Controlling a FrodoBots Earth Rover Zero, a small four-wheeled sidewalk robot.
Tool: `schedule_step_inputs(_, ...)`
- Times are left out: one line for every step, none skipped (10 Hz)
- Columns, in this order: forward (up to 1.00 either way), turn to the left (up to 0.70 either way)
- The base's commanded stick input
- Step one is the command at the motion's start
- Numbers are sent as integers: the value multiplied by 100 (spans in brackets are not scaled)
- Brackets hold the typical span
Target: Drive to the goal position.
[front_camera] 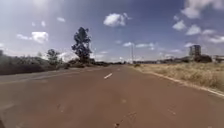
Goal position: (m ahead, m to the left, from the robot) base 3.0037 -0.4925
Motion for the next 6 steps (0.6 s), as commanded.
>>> schedule_step_inputs(100, 2)
schedule_step_inputs(100, 2)
schedule_step_inputs(100, 2)
schedule_step_inputs(100, 2)
schedule_step_inputs(100, 2)
schedule_step_inputs(100, -10)
